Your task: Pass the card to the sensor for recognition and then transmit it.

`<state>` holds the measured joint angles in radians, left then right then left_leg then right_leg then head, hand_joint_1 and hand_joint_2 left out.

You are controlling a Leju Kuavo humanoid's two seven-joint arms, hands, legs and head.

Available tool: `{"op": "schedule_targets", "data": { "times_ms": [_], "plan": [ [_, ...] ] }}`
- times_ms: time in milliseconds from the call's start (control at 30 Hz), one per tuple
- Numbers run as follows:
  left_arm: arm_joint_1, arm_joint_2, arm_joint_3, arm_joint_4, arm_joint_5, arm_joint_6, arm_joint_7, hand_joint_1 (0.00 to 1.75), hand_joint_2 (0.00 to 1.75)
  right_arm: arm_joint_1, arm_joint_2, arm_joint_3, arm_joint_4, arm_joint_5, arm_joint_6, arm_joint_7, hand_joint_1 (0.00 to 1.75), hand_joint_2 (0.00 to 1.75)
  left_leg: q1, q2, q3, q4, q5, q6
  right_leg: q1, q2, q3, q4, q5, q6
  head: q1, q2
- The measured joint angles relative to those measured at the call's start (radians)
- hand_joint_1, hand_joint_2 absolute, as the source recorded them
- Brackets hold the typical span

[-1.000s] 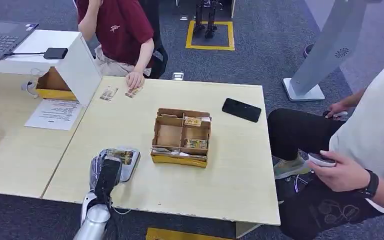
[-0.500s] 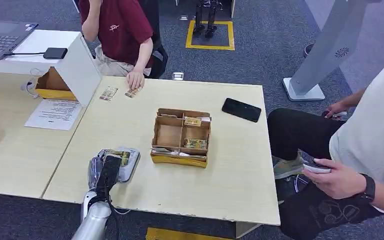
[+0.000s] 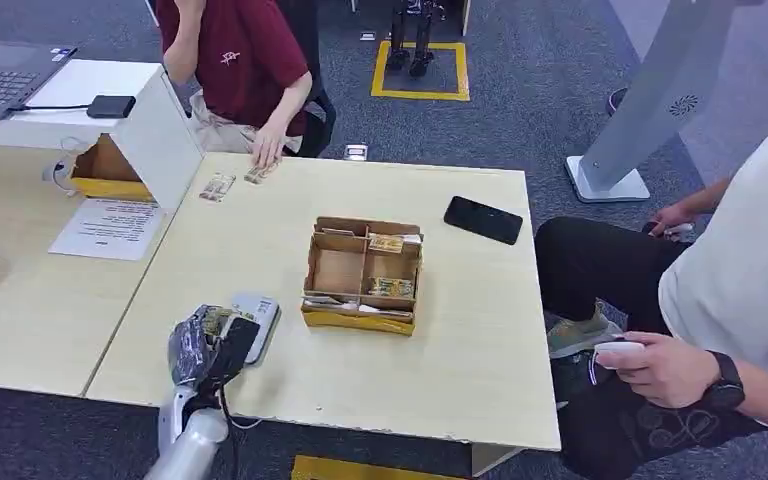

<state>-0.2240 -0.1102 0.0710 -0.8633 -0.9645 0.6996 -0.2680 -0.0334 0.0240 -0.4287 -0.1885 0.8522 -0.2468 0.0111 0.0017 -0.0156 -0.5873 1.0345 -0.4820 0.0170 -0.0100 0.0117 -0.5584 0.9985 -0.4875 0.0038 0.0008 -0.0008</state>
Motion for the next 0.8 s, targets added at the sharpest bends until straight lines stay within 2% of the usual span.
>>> {"op": "schedule_targets", "data": {
  "times_ms": [200,267,433,700,800],
  "plan": [
    [0.000,-0.013,0.077,-0.001,-0.440,0.010,0.162,1.75,1.75,0.000,0.001,-0.020,0.000,0.028,0.006,-0.002,0.00,1.75,0.000,0.000,0.002,0.000,0.000,0.000,0.000,0.000,0.001,0.000,0.000,0.000,0.000,0.000],
    [0.000,-0.019,0.092,-0.002,-0.499,0.010,0.201,1.75,1.75,-0.001,0.002,-0.022,-0.001,0.028,0.005,-0.002,0.00,1.75,0.000,0.000,0.003,0.000,0.000,0.000,0.000,0.001,0.003,0.000,0.000,0.000,0.000,0.000],
    [0.002,-0.024,0.116,-0.002,-0.502,0.010,0.205,1.75,1.75,-0.001,0.002,-0.026,-0.001,0.033,0.005,-0.002,0.00,1.75,0.000,0.000,0.005,-0.001,0.000,0.000,0.000,0.000,0.005,0.000,0.000,0.000,0.000,0.000],
    [0.007,-0.042,0.193,-0.007,-0.357,0.010,0.045,1.75,1.75,-0.001,0.004,-0.047,-0.004,0.052,0.006,-0.003,0.00,1.75,0.000,0.000,0.007,-0.001,0.000,0.000,0.000,0.000,0.007,0.000,0.000,0.000,0.000,0.000],
    [0.008,-0.050,0.214,-0.008,-0.334,0.010,0.020,1.75,1.75,-0.001,0.005,-0.050,-0.004,0.052,0.006,-0.003,0.00,1.75,0.000,0.000,0.007,-0.001,0.000,0.000,0.000,0.000,0.007,0.000,0.000,0.000,0.000,0.000]
  ]
}}
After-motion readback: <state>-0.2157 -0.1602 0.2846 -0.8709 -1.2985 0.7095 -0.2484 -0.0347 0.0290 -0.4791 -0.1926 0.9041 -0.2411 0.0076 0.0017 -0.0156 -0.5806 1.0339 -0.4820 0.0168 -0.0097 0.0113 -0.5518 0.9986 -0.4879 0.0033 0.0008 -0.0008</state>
